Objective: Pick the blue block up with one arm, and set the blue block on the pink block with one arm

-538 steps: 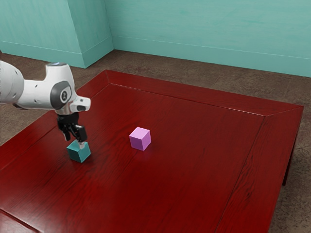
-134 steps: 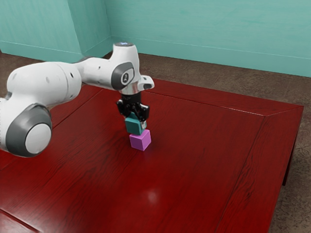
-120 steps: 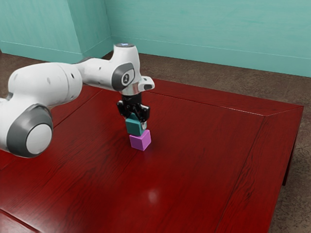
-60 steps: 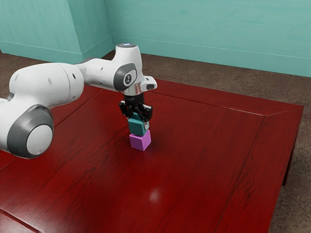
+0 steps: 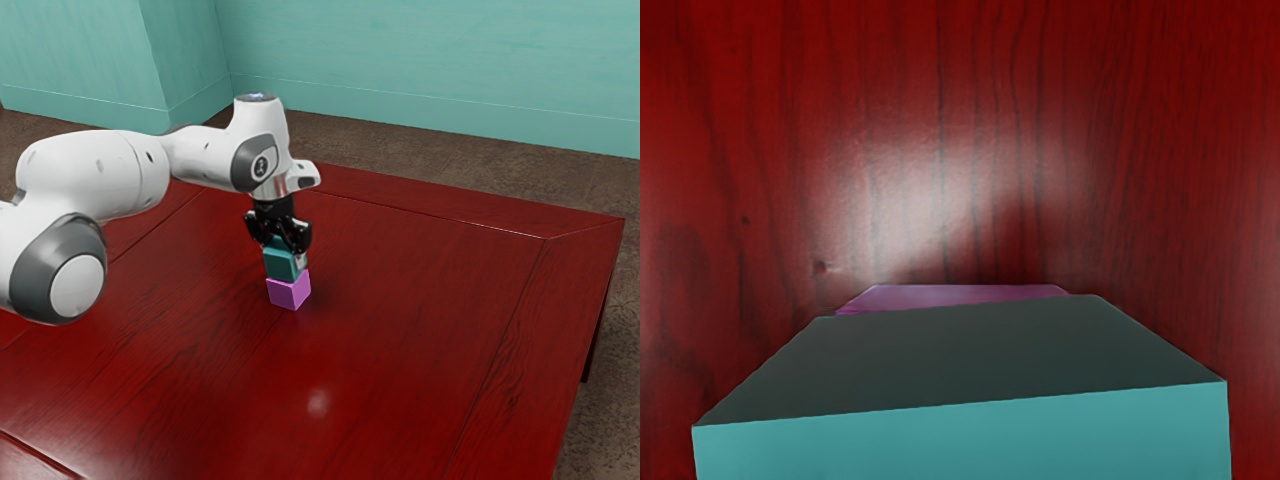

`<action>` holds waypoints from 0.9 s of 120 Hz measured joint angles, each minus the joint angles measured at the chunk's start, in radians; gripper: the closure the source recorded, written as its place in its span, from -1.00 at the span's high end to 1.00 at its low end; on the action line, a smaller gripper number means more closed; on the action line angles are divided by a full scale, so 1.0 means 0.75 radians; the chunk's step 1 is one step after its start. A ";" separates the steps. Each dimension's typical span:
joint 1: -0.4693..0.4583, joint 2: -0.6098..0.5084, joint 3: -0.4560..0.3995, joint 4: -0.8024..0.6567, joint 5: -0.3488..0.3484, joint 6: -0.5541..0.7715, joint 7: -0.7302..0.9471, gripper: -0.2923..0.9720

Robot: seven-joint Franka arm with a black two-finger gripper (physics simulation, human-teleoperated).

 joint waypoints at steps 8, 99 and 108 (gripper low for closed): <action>0.000 -0.003 -0.001 -0.008 0.000 0.010 0.005 -0.02; -0.006 -0.022 0.000 -0.036 -0.004 0.036 0.061 0.07; -0.007 -0.021 0.000 -0.037 -0.010 0.035 0.069 0.19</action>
